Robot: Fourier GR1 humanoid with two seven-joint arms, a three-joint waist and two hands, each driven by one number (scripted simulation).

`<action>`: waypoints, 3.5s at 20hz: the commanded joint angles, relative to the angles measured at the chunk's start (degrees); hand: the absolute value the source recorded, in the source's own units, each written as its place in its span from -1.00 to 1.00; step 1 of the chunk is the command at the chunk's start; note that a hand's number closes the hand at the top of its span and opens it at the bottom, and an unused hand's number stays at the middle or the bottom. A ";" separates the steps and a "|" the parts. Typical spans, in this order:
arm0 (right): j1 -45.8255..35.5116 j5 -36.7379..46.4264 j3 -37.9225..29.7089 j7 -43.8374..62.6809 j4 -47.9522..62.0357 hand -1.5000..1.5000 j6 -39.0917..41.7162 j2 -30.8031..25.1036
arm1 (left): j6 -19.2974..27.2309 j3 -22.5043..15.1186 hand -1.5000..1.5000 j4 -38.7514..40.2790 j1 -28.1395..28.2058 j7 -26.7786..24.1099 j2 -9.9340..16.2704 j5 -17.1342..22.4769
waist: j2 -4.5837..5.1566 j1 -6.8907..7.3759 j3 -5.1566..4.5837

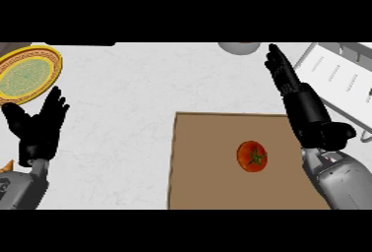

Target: Pick the tomato from the tray and place it in the tiered basket

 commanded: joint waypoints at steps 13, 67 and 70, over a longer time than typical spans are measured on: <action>34.55 -2.63 -17.68 -4.88 -4.99 -1.00 -48.21 21.74 | -2.11 -2.63 0.00 -2.32 4.13 -7.87 6.74 -8.74 | 0.47 -6.28 0.26; 32.97 59.71 4.76 78.90 -24.38 -1.00 -4.49 21.77 | -5.31 -2.19 0.00 -4.11 2.65 -7.55 -0.06 -17.50 | 1.60 -0.38 0.11; 30.42 58.11 3.86 78.89 -23.11 -1.00 -4.84 21.89 | -5.88 -2.12 0.00 -3.46 1.34 -6.61 -0.70 -17.80 | 1.64 -0.49 0.13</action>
